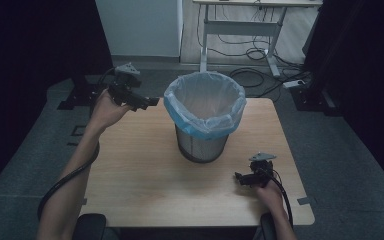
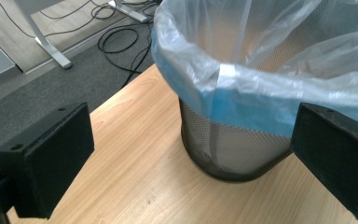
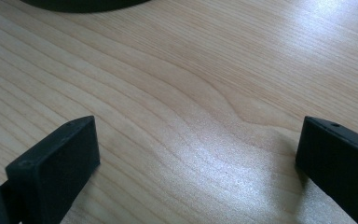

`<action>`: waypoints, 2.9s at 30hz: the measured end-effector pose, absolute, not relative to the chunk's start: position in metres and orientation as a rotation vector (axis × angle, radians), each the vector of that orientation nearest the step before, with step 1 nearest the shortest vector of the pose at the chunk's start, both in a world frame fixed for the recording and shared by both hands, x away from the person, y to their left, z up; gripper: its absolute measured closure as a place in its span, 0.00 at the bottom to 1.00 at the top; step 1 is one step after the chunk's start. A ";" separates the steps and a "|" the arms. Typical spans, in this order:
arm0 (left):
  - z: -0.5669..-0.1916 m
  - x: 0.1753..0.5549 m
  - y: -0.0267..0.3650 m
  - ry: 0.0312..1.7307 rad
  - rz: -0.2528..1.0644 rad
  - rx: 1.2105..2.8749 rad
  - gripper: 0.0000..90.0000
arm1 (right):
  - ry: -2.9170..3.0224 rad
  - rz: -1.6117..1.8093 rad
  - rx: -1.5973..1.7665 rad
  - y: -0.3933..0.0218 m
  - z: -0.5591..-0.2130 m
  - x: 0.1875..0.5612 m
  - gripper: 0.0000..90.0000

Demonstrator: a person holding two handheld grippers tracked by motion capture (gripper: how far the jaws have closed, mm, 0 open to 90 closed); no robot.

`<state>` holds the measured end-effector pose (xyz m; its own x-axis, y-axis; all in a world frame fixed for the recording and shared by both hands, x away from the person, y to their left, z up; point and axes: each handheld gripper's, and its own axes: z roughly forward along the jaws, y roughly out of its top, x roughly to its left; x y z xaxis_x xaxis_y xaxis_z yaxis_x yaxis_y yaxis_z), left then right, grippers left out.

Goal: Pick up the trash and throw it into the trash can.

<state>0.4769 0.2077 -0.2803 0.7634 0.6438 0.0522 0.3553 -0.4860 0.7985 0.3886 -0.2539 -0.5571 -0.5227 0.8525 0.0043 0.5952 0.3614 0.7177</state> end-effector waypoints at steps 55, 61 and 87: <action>-0.400 0.436 0.275 0.832 0.487 2.048 0.00 | 2.258 0.958 1.269 -0.254 -0.557 0.388 0.00; -0.417 0.432 0.276 0.842 0.473 2.053 0.00 | 2.259 0.957 1.267 -0.254 -0.557 0.389 0.00; -0.494 0.417 0.266 0.837 0.398 2.037 0.00 | 2.255 0.959 1.268 -0.253 -0.557 0.388 0.00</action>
<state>0.4167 0.2657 -0.4939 0.7224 0.6907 -0.0320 0.4112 -0.3920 0.8230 0.3883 -0.2535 -0.5573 -0.5206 0.8538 0.0028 0.5945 0.3601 0.7190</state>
